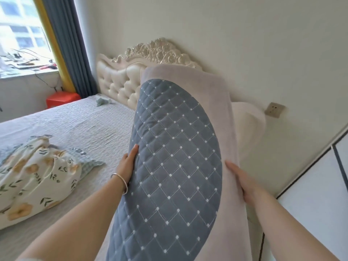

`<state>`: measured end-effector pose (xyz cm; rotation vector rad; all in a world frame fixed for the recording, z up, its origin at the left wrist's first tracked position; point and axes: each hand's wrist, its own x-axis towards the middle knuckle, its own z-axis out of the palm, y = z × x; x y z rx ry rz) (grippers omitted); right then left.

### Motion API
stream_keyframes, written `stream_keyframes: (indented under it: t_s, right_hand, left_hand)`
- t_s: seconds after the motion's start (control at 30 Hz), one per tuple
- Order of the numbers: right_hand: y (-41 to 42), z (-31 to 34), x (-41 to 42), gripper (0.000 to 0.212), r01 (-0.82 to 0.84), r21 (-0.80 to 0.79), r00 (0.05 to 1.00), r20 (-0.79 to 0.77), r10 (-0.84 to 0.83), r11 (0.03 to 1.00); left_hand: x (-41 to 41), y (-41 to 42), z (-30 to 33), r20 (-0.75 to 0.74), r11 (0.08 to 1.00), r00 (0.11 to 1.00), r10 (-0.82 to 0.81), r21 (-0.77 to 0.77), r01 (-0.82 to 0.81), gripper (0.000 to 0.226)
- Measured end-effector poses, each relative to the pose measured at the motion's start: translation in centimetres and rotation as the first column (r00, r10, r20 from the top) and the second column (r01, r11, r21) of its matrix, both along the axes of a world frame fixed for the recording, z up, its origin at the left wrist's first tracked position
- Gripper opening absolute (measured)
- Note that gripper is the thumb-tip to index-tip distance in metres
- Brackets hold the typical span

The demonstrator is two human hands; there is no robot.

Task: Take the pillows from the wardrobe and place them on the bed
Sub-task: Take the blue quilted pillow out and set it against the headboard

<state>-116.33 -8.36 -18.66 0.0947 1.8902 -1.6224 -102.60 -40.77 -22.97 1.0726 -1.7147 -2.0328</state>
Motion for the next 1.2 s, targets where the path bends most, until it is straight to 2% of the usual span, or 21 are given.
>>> stream_keyframes:
  t_s: [0.17, 0.27, 0.33, 0.4, 0.47, 0.53, 0.63, 0.67, 0.7, 0.77, 0.83, 0.93, 1.0, 1.2]
  right_hand:
    - [-5.0, 0.1, -11.3, 0.056, -0.118, 0.033, 0.993, -0.014, 0.118, 0.992]
    - [-8.6, 1.6, -16.5, 0.047, -0.212, 0.071, 0.976, -0.030, 0.215, 0.975]
    - [-10.1, 2.3, -20.1, 0.044, -0.260, -0.032, 0.965, -0.047, 0.259, 0.965]
    - [-10.8, 2.0, -24.1, 0.057, -0.251, -0.165, 0.967, 0.006, 0.256, 0.954]
    - [-11.5, 0.6, -26.8, 0.062, -0.258, -0.184, 0.957, 0.086, 0.277, 0.948]
    - [-12.7, -1.1, -29.0, 0.055, -0.291, -0.095, 0.949, 0.100, 0.300, 0.952]
    - [-15.5, -1.9, -33.4, 0.046, -0.330, 0.010, 0.940, 0.100, 0.327, 0.944]
    - [-16.4, -1.9, -34.8, 0.044, -0.352, 0.023, 0.931, 0.108, 0.348, 0.936]
    - [-17.2, -1.7, -35.8, 0.040, -0.353, 0.036, 0.933, 0.095, 0.348, 0.935]
    - [-19.3, -2.0, -38.6, 0.032, -0.408, 0.065, 0.912, 0.073, 0.404, 0.911]
    - [-21.7, -2.4, -41.5, 0.036, -0.473, 0.078, 0.881, 0.059, 0.469, 0.878]
    - [-25.2, -3.7, -46.1, 0.041, -0.538, 0.074, 0.843, 0.049, 0.536, 0.840]
    - [-27.9, -4.7, -49.2, 0.044, -0.568, 0.072, 0.823, 0.059, 0.565, 0.820]
    - [-35.9, -8.4, -56.3, 0.040, -0.689, 0.043, 0.723, 0.111, 0.682, 0.723]
  left_hand:
    - [-7.8, -4.3, -3.4, 0.001, 0.990, 0.994, 0.107, 0.088, -0.106, 0.093]
    - [-11.2, -6.3, -3.0, -0.049, 0.978, 0.985, 0.168, 0.134, -0.160, 0.093]
    - [-13.4, -6.9, -1.3, -0.066, 0.967, 0.976, 0.209, 0.160, -0.196, 0.090]
    - [-15.8, -7.6, -0.9, -0.105, 0.962, 0.970, 0.218, 0.188, -0.196, 0.069]
    - [-18.1, -8.7, -2.1, -0.085, 0.955, 0.969, 0.231, 0.211, -0.209, 0.057]
    - [-20.2, -9.4, -3.3, -0.079, 0.940, 0.957, 0.278, 0.230, -0.254, 0.062]
    - [-24.5, -12.6, -6.7, -0.069, 0.903, 0.913, 0.402, 0.195, -0.383, 0.099]
    - [-25.4, -12.9, -6.8, -0.055, 0.892, 0.901, 0.429, 0.178, -0.414, 0.105]
    - [-25.9, -13.0, -6.4, -0.032, 0.879, 0.889, 0.457, 0.169, -0.446, 0.102]
    - [-28.2, -13.1, -6.0, -0.023, 0.830, 0.837, 0.547, 0.147, -0.538, 0.080]
    - [-30.2, -13.7, -6.1, 0.001, 0.792, 0.796, 0.605, 0.102, -0.602, 0.066]
    - [-32.8, -16.4, -8.5, 0.007, 0.767, 0.768, 0.640, 0.048, -0.640, 0.091]
    - [-34.0, -19.3, -12.6, 0.060, 0.752, 0.752, 0.656, 0.032, -0.658, 0.096]
    - [-37.1, -22.8, -16.2, 0.188, 0.728, 0.721, 0.667, 0.040, -0.684, 0.078]
